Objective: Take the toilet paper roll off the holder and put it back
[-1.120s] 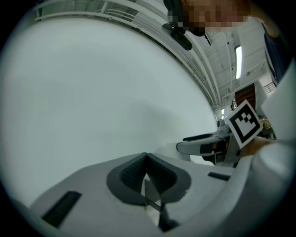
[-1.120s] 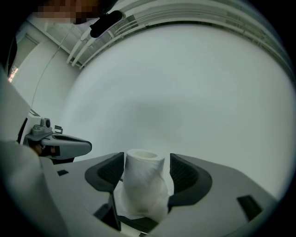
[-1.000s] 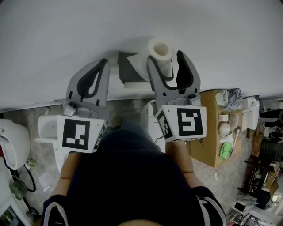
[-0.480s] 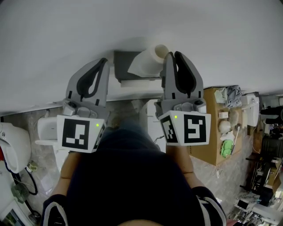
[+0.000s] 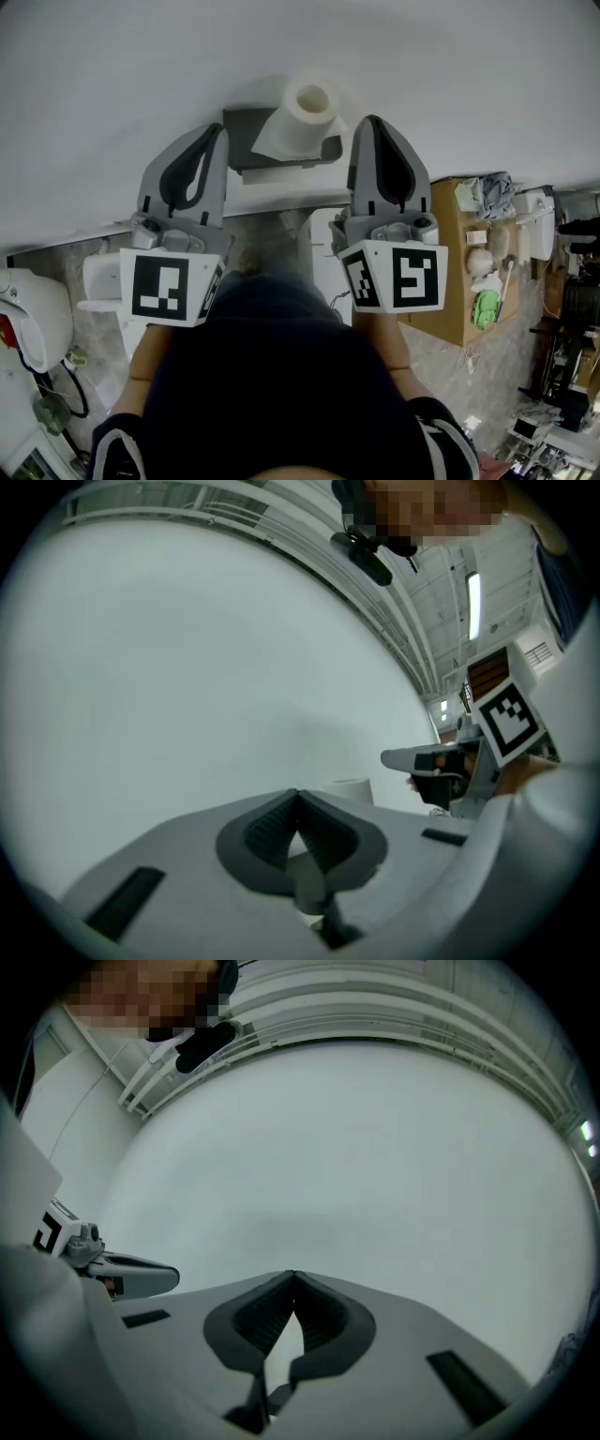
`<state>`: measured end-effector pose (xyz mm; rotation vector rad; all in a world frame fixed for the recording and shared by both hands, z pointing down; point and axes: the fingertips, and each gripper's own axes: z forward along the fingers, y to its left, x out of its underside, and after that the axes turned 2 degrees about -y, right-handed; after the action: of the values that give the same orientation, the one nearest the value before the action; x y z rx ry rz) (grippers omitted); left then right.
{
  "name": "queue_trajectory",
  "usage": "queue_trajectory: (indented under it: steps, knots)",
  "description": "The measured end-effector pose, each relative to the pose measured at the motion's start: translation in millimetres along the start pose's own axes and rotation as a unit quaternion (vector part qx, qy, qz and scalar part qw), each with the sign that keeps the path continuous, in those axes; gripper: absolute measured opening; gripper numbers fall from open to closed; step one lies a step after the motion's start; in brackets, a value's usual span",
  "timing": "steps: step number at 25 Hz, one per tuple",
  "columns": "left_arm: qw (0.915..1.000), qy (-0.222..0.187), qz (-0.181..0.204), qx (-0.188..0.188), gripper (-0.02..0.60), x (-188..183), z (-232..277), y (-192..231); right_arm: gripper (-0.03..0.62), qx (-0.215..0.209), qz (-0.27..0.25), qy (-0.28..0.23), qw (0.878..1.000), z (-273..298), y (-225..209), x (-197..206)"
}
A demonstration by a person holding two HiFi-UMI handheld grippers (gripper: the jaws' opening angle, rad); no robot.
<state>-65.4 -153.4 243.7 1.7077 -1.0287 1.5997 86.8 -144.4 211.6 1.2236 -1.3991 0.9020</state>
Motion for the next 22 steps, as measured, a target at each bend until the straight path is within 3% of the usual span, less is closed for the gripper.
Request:
queue_trajectory:
  steps: [11,22]
  knots:
    - [0.9998,-0.004,0.017,-0.010,0.000,-19.3,-0.5,-20.1,0.017,0.007,-0.004,0.017,1.000,-24.3,-27.8,1.4]
    - [0.9982,-0.010,0.037,-0.046,0.000,-28.3,-17.7,-38.2,0.017,0.000,-0.005,-0.008,1.000,-54.6,-47.3,-5.2]
